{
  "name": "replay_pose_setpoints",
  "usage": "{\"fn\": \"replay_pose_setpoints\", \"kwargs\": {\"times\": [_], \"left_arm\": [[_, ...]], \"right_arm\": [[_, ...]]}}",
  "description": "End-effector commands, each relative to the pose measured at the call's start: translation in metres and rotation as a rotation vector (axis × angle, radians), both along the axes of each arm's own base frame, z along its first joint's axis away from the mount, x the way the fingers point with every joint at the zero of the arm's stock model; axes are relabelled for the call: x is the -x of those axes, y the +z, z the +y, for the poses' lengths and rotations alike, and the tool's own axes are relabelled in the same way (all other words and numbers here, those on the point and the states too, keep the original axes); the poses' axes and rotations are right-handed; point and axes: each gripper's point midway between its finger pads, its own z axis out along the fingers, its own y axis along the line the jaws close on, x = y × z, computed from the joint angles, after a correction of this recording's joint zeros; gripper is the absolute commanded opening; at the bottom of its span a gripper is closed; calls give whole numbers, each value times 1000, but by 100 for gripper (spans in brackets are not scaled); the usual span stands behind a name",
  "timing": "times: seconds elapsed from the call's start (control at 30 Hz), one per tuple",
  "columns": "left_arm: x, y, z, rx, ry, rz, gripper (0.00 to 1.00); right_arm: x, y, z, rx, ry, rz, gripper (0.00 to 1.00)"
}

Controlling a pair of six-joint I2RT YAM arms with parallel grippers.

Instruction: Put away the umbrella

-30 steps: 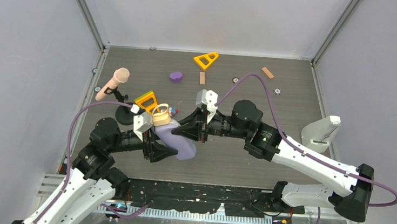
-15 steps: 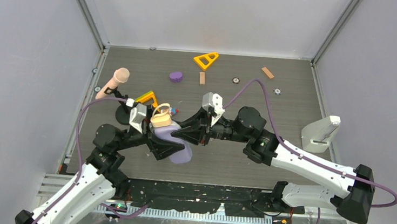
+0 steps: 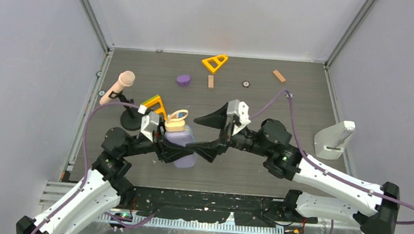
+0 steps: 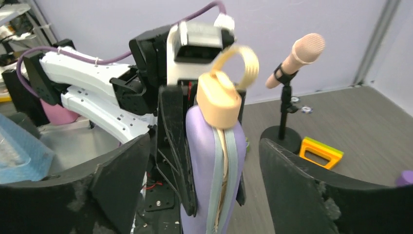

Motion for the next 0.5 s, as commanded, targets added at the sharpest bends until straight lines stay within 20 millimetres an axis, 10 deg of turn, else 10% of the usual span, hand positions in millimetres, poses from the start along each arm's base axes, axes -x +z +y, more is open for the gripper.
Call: {"fn": "replay_pose_setpoints", "kwargs": {"times": [0.0,0.47], "left_arm": [[-11,-1,12,-115,109,-136,7],[-75,-28,-26,-151,338,-315,9]], "right_arm": [[-21,31,-40,-44,-208,14,90],[-91,-6,-86,150,-679,206,73]]}}
